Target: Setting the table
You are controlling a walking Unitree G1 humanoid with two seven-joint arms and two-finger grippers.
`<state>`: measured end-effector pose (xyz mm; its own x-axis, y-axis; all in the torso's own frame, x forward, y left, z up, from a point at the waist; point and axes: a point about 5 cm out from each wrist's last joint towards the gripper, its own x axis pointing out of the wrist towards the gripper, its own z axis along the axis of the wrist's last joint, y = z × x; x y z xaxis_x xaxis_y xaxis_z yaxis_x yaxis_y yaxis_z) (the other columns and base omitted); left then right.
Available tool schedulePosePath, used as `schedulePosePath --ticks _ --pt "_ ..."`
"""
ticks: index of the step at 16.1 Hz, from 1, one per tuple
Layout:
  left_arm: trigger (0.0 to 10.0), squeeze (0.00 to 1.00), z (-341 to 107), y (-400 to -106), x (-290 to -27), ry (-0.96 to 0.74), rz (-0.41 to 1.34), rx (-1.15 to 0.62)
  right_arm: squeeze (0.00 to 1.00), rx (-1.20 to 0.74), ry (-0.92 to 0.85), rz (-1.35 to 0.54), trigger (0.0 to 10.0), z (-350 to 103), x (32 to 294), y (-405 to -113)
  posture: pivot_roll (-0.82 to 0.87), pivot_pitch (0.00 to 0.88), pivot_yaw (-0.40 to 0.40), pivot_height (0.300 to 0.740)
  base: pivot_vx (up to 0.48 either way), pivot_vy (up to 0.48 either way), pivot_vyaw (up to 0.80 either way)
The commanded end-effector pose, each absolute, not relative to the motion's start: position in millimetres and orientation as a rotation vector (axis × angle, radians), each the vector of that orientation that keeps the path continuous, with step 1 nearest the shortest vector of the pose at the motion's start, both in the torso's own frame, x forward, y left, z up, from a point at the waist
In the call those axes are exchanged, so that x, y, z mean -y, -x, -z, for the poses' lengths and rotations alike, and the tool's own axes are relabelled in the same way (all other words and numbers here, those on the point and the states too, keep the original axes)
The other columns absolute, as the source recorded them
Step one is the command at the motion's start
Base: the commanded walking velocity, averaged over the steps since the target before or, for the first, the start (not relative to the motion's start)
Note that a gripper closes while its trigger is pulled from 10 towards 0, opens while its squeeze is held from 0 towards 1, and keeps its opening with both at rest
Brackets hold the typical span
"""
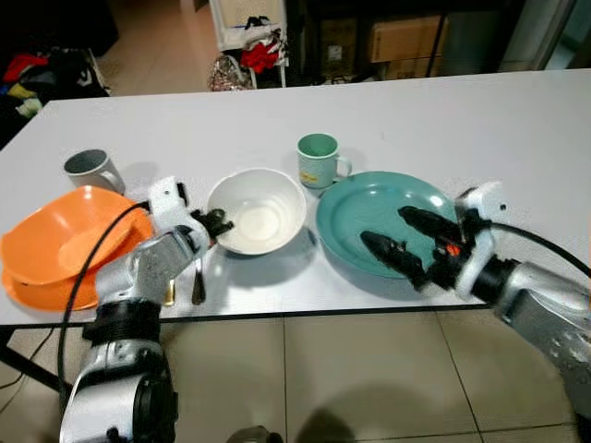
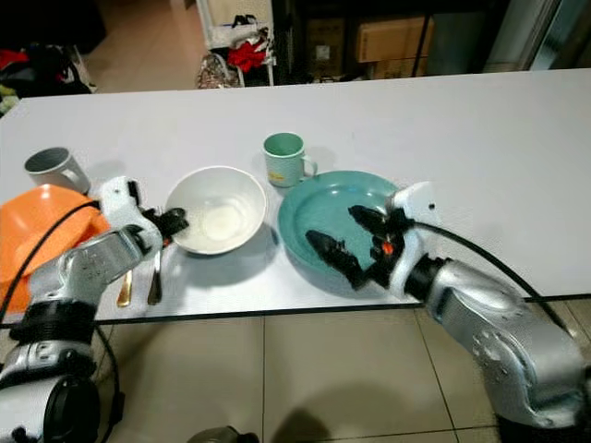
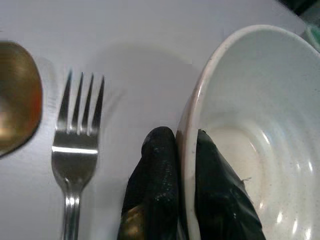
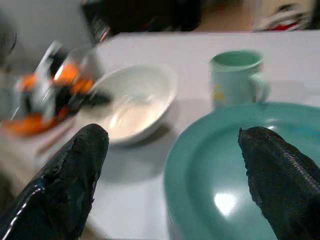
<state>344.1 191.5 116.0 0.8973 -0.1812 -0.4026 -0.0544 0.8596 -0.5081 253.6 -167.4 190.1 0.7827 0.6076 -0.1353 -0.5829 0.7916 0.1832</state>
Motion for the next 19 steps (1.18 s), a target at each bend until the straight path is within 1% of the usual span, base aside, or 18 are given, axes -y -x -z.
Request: schedulePosePath --ticks 1,2,3,5,6,7,9,10,11,13,15,17,19 --pt "0.0 0.00 -131.8 -345.3 -190.6 0.553 0.094 -0.378 0.99 -0.172 -0.184 -0.565 10.0 -194.2 172.6 -261.9 0.02 0.000 0.101 0.740 0.000 0.000 0.00" --pt "0.0 0.00 -134.1 -343.8 -189.5 0.555 0.102 -0.357 1.00 -0.168 -0.216 -0.550 10.0 -194.2 172.0 -265.3 0.02 0.000 0.099 0.740 0.000 0.000 0.00" --pt "0.0 0.00 -142.3 -339.8 -187.5 0.558 0.113 -0.264 1.00 -0.154 -0.312 -0.514 10.0 -192.4 167.8 -275.7 0.02 0.000 0.092 0.740 0.000 0.000 0.00" --pt "0.0 0.00 -151.9 -336.4 -185.8 0.532 0.127 -0.184 1.00 -0.160 -0.358 -0.490 10.0 -189.9 164.9 -283.4 0.03 0.000 0.085 0.740 0.000 0.000 0.00" --pt "0.0 0.00 -164.3 -332.8 -183.7 0.473 0.140 -0.108 1.00 -0.166 -0.397 -0.516 10.0 -190.6 159.3 -286.7 0.03 0.000 0.079 0.740 0.000 0.000 0.00" --pt "0.0 0.00 -171.3 -330.8 -181.2 0.444 0.153 -0.072 1.00 -0.169 -0.411 -0.541 10.0 -192.0 155.9 -287.3 0.03 0.000 0.077 0.740 0.000 0.000 0.00" --pt "0.0 0.00 -193.2 -324.3 -169.6 0.325 0.196 0.045 1.00 -0.185 -0.443 -0.569 10.0 -193.6 150.2 -290.7 0.04 0.000 0.067 0.740 0.000 0.000 0.00" --pt "0.0 0.00 -201.8 -320.7 -163.7 0.280 0.213 0.101 0.96 -0.199 -0.449 -0.563 10.0 -191.9 148.5 -293.6 0.04 0.000 0.066 0.740 0.000 0.000 0.00" --pt "0.0 0.00 -205.9 -317.8 -159.4 0.232 0.226 0.132 0.00 -0.203 -0.459 -0.560 10.0 -191.3 147.7 -295.3 0.04 0.000 0.062 0.740 0.000 0.000 0.00" --pt "0.0 0.00 -207.5 -313.5 -155.4 0.158 0.204 0.172 0.00 -0.163 -0.512 -0.591 10.0 -198.2 144.1 -296.9 0.04 0.000 0.061 0.740 0.000 0.000 0.00" --pt "0.0 0.00 -205.2 -310.6 -154.9 0.150 0.193 0.181 0.00 -0.142 -0.512 -0.617 10.0 -202.3 142.9 -296.2 0.04 0.000 0.057 0.740 0.000 0.000 0.00" --pt "0.0 0.00 -204.6 -306.2 -153.2 0.166 0.197 0.190 0.00 -0.139 -0.477 -0.644 10.0 -201.9 139.6 -296.4 0.04 0.000 0.046 0.740 0.000 0.000 0.00" --pt "0.0 0.00 -204.7 -301.2 -151.2 0.197 0.205 0.208 0.00 -0.180 -0.400 -0.614 10.0 -192.9 137.1 -301.3 0.05 0.000 0.035 0.740 0.000 0.000 0.00"
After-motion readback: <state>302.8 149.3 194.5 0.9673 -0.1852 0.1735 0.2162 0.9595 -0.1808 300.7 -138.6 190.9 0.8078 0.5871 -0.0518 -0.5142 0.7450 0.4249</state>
